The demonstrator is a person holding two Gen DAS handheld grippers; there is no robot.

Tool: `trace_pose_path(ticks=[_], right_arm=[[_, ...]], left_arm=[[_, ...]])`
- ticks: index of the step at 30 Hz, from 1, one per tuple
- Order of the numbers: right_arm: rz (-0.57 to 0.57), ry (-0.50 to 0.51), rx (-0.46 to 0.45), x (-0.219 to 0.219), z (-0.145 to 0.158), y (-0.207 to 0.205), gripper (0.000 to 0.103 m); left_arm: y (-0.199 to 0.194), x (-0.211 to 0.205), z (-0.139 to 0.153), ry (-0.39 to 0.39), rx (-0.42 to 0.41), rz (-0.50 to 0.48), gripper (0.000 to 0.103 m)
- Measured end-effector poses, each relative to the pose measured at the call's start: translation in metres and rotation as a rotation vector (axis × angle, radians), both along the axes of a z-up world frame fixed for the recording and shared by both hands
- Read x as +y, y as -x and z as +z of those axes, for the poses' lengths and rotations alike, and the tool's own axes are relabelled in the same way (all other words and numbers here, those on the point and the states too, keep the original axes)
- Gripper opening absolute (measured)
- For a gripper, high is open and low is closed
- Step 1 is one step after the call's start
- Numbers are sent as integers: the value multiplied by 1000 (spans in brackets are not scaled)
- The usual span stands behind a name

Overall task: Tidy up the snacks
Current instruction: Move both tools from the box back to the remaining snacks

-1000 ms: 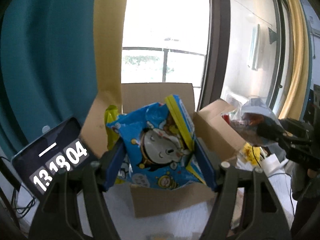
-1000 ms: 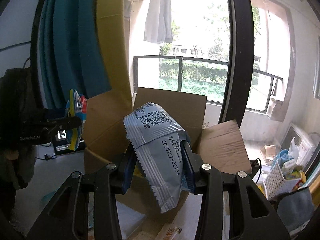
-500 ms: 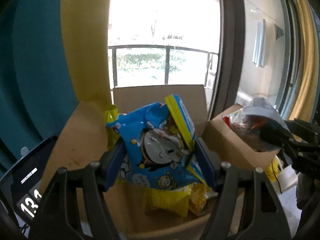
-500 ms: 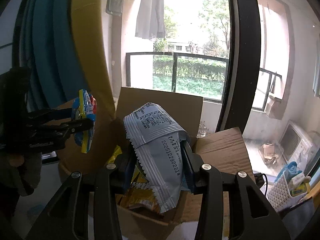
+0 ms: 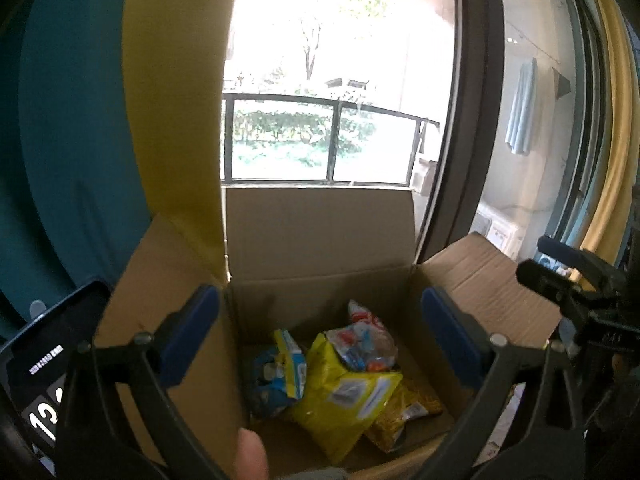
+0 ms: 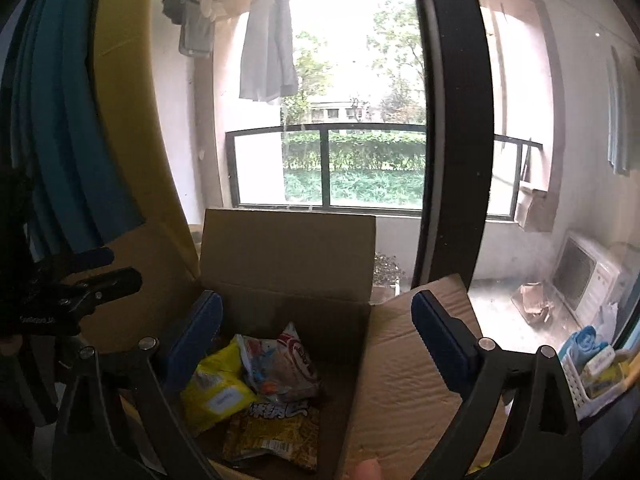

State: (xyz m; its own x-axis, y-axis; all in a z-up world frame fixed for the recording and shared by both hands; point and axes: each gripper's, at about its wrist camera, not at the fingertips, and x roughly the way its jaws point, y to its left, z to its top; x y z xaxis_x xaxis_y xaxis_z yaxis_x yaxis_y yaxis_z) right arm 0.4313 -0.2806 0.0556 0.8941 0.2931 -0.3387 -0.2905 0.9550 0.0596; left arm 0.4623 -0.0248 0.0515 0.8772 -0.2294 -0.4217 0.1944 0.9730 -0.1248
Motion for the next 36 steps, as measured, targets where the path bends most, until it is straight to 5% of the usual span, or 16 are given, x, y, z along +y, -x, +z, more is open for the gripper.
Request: trace_pose_path(ticks=[10,24,36], right_arm=[[2,1,1,3,9,37,97],[11,1,-11,6,23,103,97],[-2,17,32,4,-1,159,97]], left_arm=[[36,-16,9,-45,-10,-77,102],[114,-10,28,-2,-61,-84,102],[178,-2,19,2,-46,-112,102]])
